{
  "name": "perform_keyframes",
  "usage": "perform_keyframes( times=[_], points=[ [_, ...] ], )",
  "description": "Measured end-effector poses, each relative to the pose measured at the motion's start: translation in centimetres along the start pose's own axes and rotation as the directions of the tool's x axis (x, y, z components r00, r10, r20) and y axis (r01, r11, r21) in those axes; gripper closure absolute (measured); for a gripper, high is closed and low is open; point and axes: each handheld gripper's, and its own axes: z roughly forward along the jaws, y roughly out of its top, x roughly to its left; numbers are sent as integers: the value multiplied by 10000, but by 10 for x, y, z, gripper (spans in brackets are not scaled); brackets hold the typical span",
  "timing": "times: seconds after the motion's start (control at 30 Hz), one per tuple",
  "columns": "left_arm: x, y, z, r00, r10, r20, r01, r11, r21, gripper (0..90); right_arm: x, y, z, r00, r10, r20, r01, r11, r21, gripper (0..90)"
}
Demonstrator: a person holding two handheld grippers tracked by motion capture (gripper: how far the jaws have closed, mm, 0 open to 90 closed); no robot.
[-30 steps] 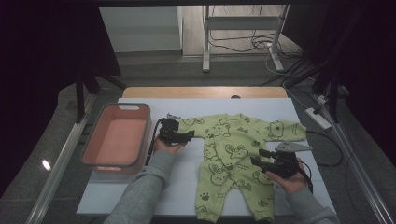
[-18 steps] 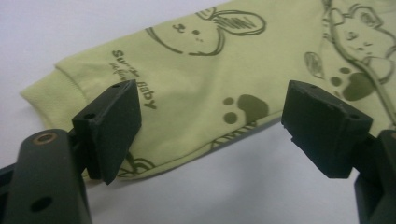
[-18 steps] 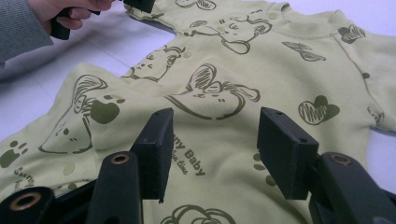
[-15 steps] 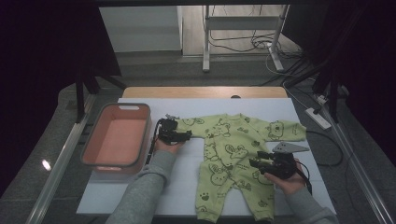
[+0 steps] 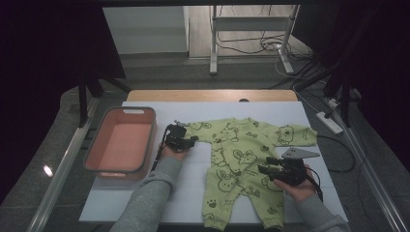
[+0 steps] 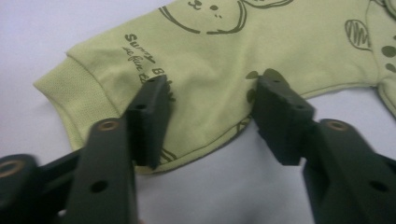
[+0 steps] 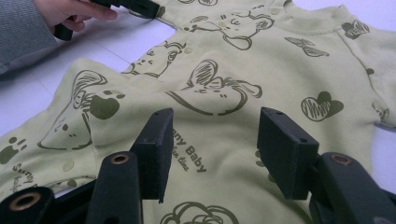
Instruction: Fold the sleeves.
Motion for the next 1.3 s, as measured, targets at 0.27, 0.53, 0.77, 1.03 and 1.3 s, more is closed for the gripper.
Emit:
perform_keyframes(
  times=[0.27, 0.53, 0.77, 1.03, 1.3],
  points=[
    [6, 0, 0, 9986, -251, 457, 256, 9996, -119, 829, -1, 0, -1, 10000, 13, 56, -13, 10000, -27, 472],
    [5, 1, -2, 9978, -212, 633, 225, 9995, -199, 858, -2, 0, -2, 9999, 77, 134, -76, 9999, -77, 472],
    [4, 5, -15, 9930, -288, 1146, 388, 9956, -858, 859, -2, 0, -2, 9998, 103, 159, -102, 9999, -73, 472],
    [-4, 11, -29, 9823, -233, 1860, 527, 9866, -1547, 860, -3, 0, -2, 9998, 110, 177, -109, 9999, -64, 472],
    [-29, 20, -40, 9669, 452, 2513, 73, 9789, -2041, 859, -3, 0, -2, 9997, 127, 216, -125, 9999, -66, 470]
  ],
)
